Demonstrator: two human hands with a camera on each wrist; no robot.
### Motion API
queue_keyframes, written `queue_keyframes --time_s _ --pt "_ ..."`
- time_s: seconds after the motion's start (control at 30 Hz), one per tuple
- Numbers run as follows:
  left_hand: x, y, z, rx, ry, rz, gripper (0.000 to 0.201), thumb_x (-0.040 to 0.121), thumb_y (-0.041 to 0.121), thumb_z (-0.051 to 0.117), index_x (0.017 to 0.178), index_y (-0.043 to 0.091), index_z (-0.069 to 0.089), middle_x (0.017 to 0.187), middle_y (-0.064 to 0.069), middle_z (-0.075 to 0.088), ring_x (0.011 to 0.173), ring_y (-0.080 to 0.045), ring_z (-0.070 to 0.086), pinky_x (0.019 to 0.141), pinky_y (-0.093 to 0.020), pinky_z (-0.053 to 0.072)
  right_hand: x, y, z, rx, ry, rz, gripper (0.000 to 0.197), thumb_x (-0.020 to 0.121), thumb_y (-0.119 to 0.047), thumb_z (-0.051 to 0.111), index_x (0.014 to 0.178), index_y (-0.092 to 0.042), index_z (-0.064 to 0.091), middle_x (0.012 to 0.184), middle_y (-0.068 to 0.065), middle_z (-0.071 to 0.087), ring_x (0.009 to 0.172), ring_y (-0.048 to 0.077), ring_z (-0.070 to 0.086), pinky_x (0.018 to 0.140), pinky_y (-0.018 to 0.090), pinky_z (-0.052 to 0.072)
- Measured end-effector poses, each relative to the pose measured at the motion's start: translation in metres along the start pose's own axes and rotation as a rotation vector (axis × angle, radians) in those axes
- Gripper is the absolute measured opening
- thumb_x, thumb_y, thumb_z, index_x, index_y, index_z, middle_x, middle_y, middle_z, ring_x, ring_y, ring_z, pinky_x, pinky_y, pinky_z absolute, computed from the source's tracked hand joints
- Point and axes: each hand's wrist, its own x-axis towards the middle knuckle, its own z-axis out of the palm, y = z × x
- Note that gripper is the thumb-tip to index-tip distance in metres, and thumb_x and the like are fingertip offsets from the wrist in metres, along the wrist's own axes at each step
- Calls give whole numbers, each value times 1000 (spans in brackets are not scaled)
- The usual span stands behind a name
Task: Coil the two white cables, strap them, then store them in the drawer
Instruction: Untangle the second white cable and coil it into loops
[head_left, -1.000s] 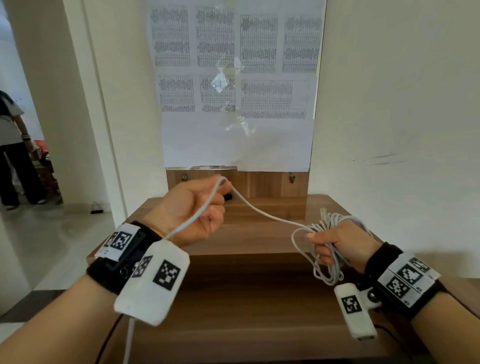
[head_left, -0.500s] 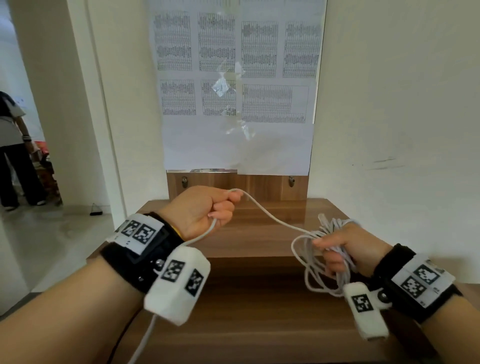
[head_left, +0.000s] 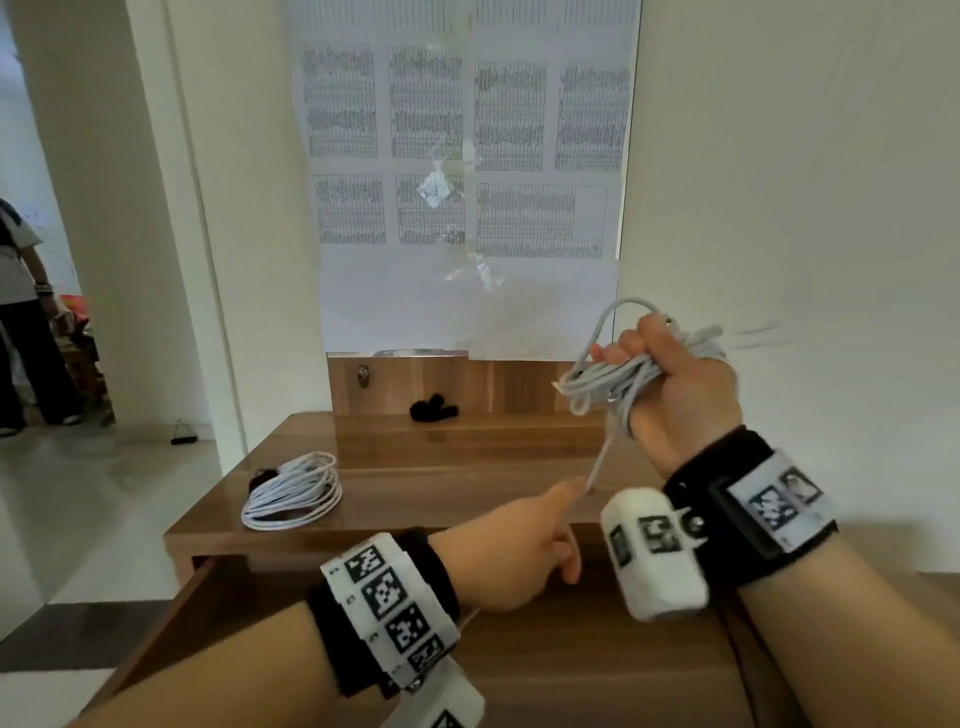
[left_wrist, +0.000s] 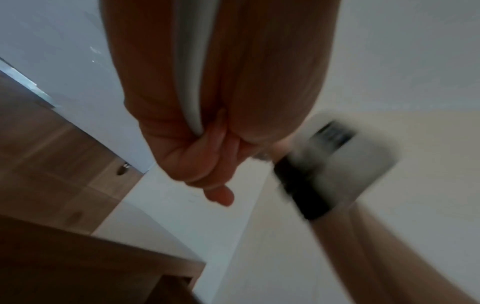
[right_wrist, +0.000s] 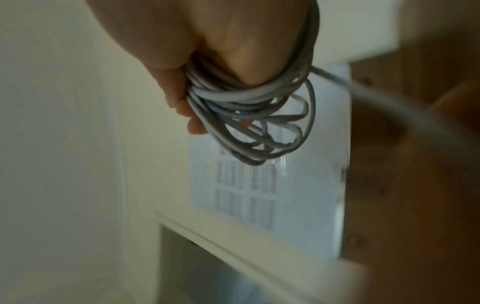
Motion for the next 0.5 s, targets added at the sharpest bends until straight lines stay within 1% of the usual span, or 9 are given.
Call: queue_keyframes --time_s 0.03,0.1,0.17,0.2,0.27,0.33,0.4,0.43,0.5 --pt "-4 9 -6 -17 -36 21 55 102 10 42 148 31 21 94 6 64 63 -7 56 62 -25 51 2 8 -6 -250 2 -73 22 97 -8 49 75 -8 52 62 7 54 61 25 56 69 39 52" --pt "-11 22 -24 -69 -106 34 42 101 8 45 139 20 33 94 1 63 52 -7 53 51 -26 52 -3 22 -20 -837 -68 -137 15 94 -13 58 79 -11 61 64 6 62 65 24 61 66 38 52" --pt "-14 30 -43 -156 -137 12 31 99 5 47 130 9 44 89 -3 62 47 -8 48 44 -22 50 -10 31 -34 -1179 -182 -5 17 91 -20 62 77 -12 64 64 -4 65 66 16 61 67 31 48" --pt "-15 32 -52 -215 -126 3 28 98 2 48 125 4 50 84 -3 62 45 -8 45 42 -20 47 -12 33 -38 -1242 -219 79 20 90 -22 63 75 -8 65 64 -1 64 65 19 59 64 31 46" --pt "-15 31 -68 -358 -107 12 24 95 -4 49 117 -8 57 77 -3 62 41 -7 39 39 -17 41 -18 29 -40 -1200 -277 235 32 87 -31 61 72 -2 63 61 12 58 57 27 52 58 35 42" --pt "-13 24 -78 -516 -102 22 24 94 -7 50 117 -11 57 77 -8 62 39 -5 36 38 -15 37 -26 27 -36 -800 -452 498 48 91 -48 42 75 -8 64 56 10 55 45 23 50 52 32 43" --pt "-9 16 -83 -681 -108 12 30 93 -9 52 123 -6 53 79 -12 62 39 -5 37 38 -15 38 -34 27 -34 -420 -697 748 64 96 -58 19 85 -16 65 57 3 57 41 13 50 44 25 41" --pt "-8 10 -83 -752 -133 21 34 91 -9 53 125 -3 51 79 -11 63 40 -5 39 40 -15 40 -36 26 -36 -344 -804 806 58 97 -57 25 86 -16 64 57 -1 58 40 9 50 41 24 38" --pt "-8 1 -81 -862 -238 89 40 90 -7 54 128 2 47 83 -10 63 45 -5 44 45 -17 45 -37 21 -41 -369 -945 814 38 96 -46 50 78 -13 59 51 -6 54 37 6 47 40 28 32"
